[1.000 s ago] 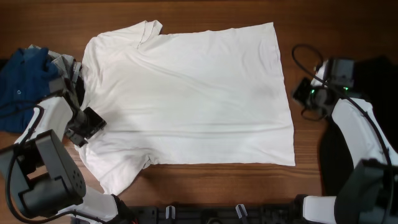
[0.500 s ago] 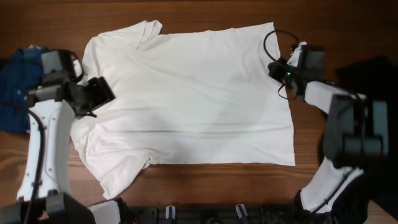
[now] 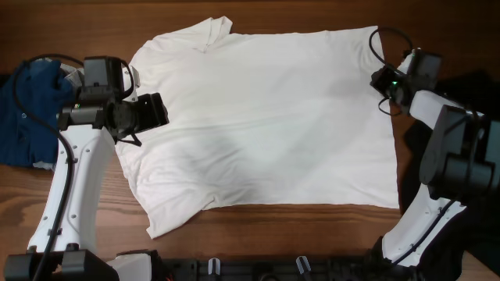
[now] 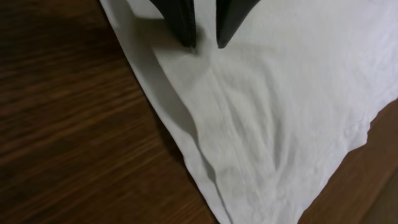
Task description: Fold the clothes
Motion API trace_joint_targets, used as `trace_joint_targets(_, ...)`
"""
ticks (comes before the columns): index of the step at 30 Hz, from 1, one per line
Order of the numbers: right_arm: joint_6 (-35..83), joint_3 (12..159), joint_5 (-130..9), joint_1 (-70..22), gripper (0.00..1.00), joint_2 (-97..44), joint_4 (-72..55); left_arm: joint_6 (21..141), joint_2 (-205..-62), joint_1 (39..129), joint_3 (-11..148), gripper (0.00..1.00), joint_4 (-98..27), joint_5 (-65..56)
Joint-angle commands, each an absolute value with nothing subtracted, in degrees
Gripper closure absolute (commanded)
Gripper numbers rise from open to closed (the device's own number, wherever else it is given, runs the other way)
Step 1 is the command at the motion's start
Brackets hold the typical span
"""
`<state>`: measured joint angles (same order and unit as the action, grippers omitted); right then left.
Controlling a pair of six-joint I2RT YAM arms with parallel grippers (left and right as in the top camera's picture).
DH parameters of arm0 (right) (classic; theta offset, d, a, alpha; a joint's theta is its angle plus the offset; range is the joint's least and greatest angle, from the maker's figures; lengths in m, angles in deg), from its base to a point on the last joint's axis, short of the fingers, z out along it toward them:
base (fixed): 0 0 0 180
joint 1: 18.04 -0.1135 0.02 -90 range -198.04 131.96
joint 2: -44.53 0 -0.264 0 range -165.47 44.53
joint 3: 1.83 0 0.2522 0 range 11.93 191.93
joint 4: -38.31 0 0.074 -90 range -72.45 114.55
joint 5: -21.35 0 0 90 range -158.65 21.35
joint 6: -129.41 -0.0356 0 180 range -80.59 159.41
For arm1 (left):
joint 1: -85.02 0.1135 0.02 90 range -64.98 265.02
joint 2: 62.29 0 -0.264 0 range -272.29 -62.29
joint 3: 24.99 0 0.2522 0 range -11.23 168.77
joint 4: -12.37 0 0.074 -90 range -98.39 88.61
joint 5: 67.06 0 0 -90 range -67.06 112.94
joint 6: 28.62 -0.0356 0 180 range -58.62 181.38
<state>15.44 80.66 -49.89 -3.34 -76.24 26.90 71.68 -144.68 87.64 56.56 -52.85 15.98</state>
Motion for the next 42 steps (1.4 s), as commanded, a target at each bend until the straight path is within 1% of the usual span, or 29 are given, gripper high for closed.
trace_joint_targets(1, 21.36, 79.88, -40.84, -2.97, 0.65, -72.35, 25.22, 70.57, -144.05, 87.37, 57.35, 0.21, -53.05, 15.98)
trace_joint_targets(5, 21.43, 79.88, -36.58, -3.03, 0.56, -61.02, 18.99, 70.92, -144.05, 87.42, 57.35, 0.23, -56.59, 19.28)
trace_joint_targets(9, 21.39, 79.88, -36.4, -3.1, 0.53, -46.75, 8.67, 79.16, -144.86, 89.06, 56.85, 0.26, -64.92, 24.09)
trace_joint_targets(11, 21.39, 79.88, -36.42, -3.1, 0.52, -41.33, 4.04, 80.27, -145.36, 90.3, 54.86, 0.3, -65.57, 22.14)
trace_joint_targets(12, 21.34, 79.85, -36.42, -3.1, 0.51, -38.9, 1.31, 79.55, -145.51, 90.57, 52.71, 0.33, -65.18, 18.56)
trace_joint_targets(14, 20.73, 79.85, -36.4, -3.16, 0.49, -36.54, -3.48, 77.21, -145.58, 89.82, 49.0, 0.34, -65.31, 13.99)
trace_joint_targets(16, 20.01, 79.85, -36.4, -3.25, 0.47, -36.24, -8.81, 79.09, -145.58, 88.45, 44.63, 0.28, -65.7, 13.38)
trace_joint_targets(17, 19.92, 79.79, -36.42, -3.25, 0.46, -36.48, -11.63, 81.72, -145.58, 88.14, 41.74, 0.27, -65.2, 13.4)
trace_joint_targets(19, 20.14, 79.61, -36.44, -3.25, 0.46, -36.85, -15.98, 87.62, -145.58, 88.58, 36.67, 0.29, -63.69, 14.82)
trace_joint_targets(21, 21.41, 78.96, -36.71, -3.23, 0.46, -36.89, -17.67, 91.55, -145.58, 90.06, 32.34, 0.3, -60.89, 15.26)
trace_joint_targets(24, 21.34, 78.96, -39.0, -3.25, 0.46, -36.92, -19.92, 93.28, -145.58, 91.05, 29.39, 0.36, -60.57, 14.1)
trace_joint_targets(26, 21.23, 78.94, -39.07, -3.25, 0.45, -37.0, -21.34, 93.39, -145.58, 91.05, 27.86, 0.38, -60.54, 10.95)
trace_joint_targets(27, 21.28, 78.94, -39.35, -3.23, 0.45, -37.07, -21.88, 93.39, -145.58, 91.05, 27.69, 0.41, -60.54, 10.54)
trace_joint_targets(28, 21.28, 78.94, -40.47, -3.23, 0.45, -37.13, -22.76, 93.39, -145.58, 91.05, 27.64, 0.46, -60.35, 10.65)
trace_joint_targets(30, 21.36, 78.94, -43.09, -3.23, 0.45, -37.4, -24.29, 93.39, -145.58, 91.05, 27.64, 0.64, -59.91, 10.54)
trace_joint_targets(31, 21.36, 78.94, -44.05, -3.23, 0.44, -37.55, -24.86, 93.39, -145.58, 91.05, 27.64, 0.77, -60.09, 10.28)
trace_joint_targets(33, 21.41, 78.94, -46.45, -3.23, 0.42, -38.01, -26.13, 93.37, -145.56, 91.05, 27.67, 0.96, -60.09, 9.86)
trace_joint_targets(37, 21.39, 78.94, -47.72, -3.23, 0.41, -39.69, -28.07, 92.91, -145.56, 91.05, 29.98, 0.96, -60.33, 8.9)
trace_joint_targets(39, 21.43, 78.94, -48.77, -3.23, 0.4, -41.53, -29.14, 90.52, -145.56, 91.02, 31.53, 0.96, -61.42, 8.16)
trace_joint_targets(40, 21.43, 78.94, -48.73, -3.23, 0.41, -42.4, -29.58, 89.85, -145.56, 90.92, 31.53, 0.89, -62.53, 7.76)
trace_joint_targets(41, 21.43, 78.94, -48.73, -3.23, 0.4, -43.67, -29.73, 89.43, -145.56, 90.85, 31.47, 0.65, -64.04, 7.76)
trace_joint_targets(42, 21.41, 78.94, -48.47, -3.23, 0.41, -44.57, -29.73, 89.19, -145.56, 90.41, 31.21, 0.58, -64.68, 6.89)
